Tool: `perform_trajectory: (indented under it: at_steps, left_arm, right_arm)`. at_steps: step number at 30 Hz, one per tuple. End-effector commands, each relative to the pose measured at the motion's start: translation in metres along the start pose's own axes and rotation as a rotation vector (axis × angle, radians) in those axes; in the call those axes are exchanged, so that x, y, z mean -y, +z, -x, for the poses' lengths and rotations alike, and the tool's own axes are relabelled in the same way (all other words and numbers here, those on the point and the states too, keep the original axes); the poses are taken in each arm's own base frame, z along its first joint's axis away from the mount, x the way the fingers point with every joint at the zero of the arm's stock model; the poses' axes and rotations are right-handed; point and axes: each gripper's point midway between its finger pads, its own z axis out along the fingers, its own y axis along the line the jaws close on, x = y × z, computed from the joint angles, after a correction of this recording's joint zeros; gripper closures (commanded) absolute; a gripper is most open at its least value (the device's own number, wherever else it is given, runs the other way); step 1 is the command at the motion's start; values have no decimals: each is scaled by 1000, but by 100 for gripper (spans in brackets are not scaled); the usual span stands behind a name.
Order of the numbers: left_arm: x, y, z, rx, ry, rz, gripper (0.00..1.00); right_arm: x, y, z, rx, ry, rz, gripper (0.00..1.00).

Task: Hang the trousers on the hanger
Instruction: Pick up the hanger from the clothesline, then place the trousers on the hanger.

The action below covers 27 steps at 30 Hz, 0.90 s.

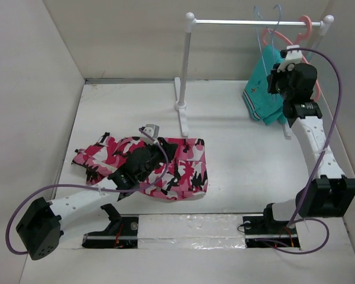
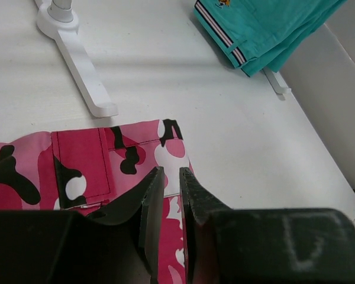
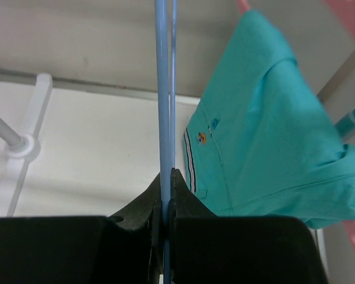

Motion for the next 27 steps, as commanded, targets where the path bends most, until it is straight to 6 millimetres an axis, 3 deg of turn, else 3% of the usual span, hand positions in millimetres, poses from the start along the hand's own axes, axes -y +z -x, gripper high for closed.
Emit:
perform_trajectory:
  at_steps: [1, 4, 7, 8, 11, 12, 14, 15, 17, 19, 20, 22, 24, 25, 27]
  left_arm:
    - [18, 1, 24, 60, 1, -55, 84]
    - [22, 1, 25, 63, 3, -77, 78]
    - [23, 0, 23, 57, 12, -85, 71]
    - [23, 0, 23, 57, 14, -89, 69]
    - [23, 2, 20, 53, 27, -97, 67]
    - [24, 3, 19, 48, 30, -99, 67]
    - [30, 4, 14, 34, 42, -127, 67]
    - [30, 5, 13, 35, 48, -131, 67]
    - [35, 9, 5, 10, 68, -150, 67]
    - [41, 15, -1, -11, 89, -164, 67]
    - [41, 17, -1, -8, 93, -162, 66]
    - [57, 23, -2, -25, 84, -185, 65]
    - [76, 25, -4, -42, 81, -204, 63]
    - [76, 31, -8, -45, 86, -164, 59]
    - [98, 38, 5, -16, 82, -174, 57]
  right_arm:
    - [4, -25, 48, 141, -16, -45, 100]
    - [3, -31, 37, 110, -11, -47, 100]
    - [-3, -37, 10, 74, -2, -40, 100]
    - [-3, -37, -17, 27, 10, -44, 100]
    - [-13, -50, -36, 36, 35, -40, 100]
    - [-23, -56, -58, 6, 42, -21, 100]
    - [-32, -64, -75, -6, 64, -8, 100]
    - [-38, -68, -100, -48, 73, 0, 100]
    - [-55, -81, -108, -32, 99, 16, 100]
    - [-64, -94, -135, -76, 124, 11, 100]
    - [-70, -99, -133, -72, 113, 12, 100]
    - [-83, -112, -183, -180, 165, 13, 100]
    - [-101, -126, -197, -184, 186, 48, 100]
    - [-108, -131, -207, -195, 223, 54, 100]
    - [-123, -144, -232, -219, 233, 82, 100]
